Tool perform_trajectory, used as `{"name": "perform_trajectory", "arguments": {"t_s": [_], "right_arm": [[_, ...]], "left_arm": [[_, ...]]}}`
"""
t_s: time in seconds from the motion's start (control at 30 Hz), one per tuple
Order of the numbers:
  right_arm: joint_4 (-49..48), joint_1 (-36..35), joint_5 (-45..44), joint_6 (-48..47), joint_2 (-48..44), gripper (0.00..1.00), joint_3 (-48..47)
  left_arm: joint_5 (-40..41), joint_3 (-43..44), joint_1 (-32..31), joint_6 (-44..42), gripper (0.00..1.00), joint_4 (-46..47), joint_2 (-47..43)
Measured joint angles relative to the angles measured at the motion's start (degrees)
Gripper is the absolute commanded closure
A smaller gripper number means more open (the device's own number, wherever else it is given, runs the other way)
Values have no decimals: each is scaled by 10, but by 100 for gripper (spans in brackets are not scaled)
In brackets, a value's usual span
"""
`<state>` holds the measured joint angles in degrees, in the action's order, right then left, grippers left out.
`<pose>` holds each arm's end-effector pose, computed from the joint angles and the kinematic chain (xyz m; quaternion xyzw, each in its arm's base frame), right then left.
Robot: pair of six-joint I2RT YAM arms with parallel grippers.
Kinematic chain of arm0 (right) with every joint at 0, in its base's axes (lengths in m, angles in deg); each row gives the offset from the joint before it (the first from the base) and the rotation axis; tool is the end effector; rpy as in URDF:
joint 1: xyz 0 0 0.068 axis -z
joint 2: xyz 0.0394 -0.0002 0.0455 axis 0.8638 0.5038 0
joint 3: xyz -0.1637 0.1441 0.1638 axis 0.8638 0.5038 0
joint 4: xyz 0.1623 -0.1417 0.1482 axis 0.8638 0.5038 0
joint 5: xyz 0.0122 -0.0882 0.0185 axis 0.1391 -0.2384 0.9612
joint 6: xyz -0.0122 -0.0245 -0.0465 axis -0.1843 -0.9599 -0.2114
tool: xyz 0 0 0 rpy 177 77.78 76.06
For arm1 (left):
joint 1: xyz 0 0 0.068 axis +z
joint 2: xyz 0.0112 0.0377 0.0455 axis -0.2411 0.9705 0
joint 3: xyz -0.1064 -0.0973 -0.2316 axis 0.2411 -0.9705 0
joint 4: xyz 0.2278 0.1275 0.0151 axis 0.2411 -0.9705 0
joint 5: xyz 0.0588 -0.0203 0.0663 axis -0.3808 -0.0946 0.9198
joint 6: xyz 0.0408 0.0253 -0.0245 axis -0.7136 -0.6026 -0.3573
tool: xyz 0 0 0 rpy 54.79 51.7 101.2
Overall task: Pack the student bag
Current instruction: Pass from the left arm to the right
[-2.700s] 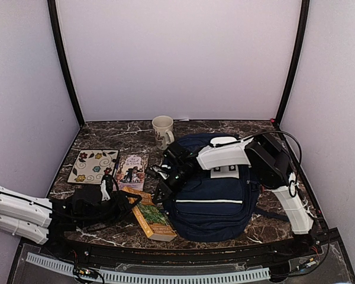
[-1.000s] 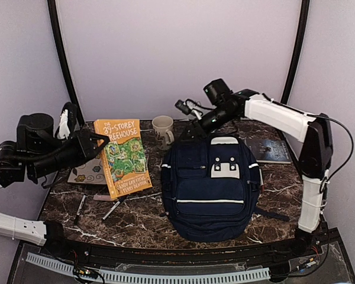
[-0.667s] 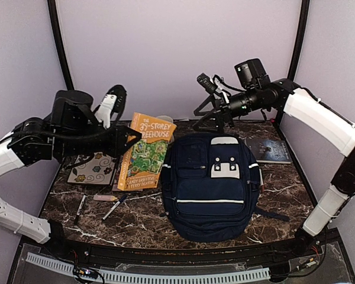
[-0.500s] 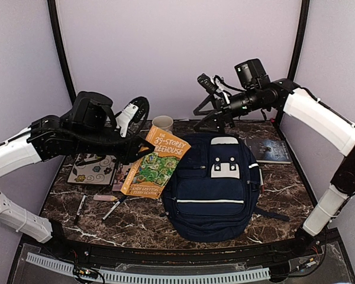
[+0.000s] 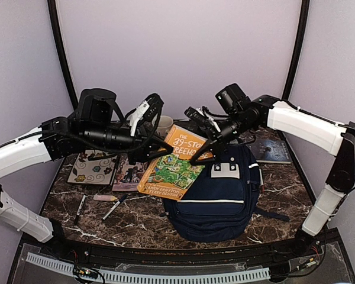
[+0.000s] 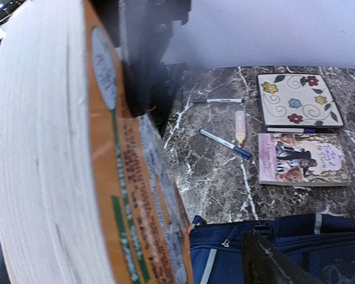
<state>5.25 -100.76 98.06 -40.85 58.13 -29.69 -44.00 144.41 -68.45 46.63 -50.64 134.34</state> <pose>0.2518 0.2590 0.3380 -0.6115 0.5726 0.4829 0.2549 0.1592 -0.2436 0.3927 0.4312 0.6749 -0.4039 0.4421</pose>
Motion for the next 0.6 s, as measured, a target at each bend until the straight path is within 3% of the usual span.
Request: {"name": "perform_trajectory", "arguments": {"t_s": [0.1,0.3,0.33,0.4,0.43,0.5,0.6], "right_arm": [[19,-3,10,-25,2,60,9],[38,2,27,-43,-8,92,14],[37,3,25,-40,-16,96,17],[34,3,22,-35,-24,100,25],[32,3,21,-34,-28,100,30],[36,7,21,-30,-29,100,37],[55,13,16,-31,-29,100,40]], "left_arm": [[-10,-12,9,-6,100,9,0],[-26,-18,22,-12,100,20,0],[-29,-20,23,-12,94,26,0],[-33,-25,26,-12,53,39,1],[-33,-29,26,-12,41,46,3],[-30,-38,30,-16,33,60,7],[-35,-40,38,-16,35,70,33]]}}
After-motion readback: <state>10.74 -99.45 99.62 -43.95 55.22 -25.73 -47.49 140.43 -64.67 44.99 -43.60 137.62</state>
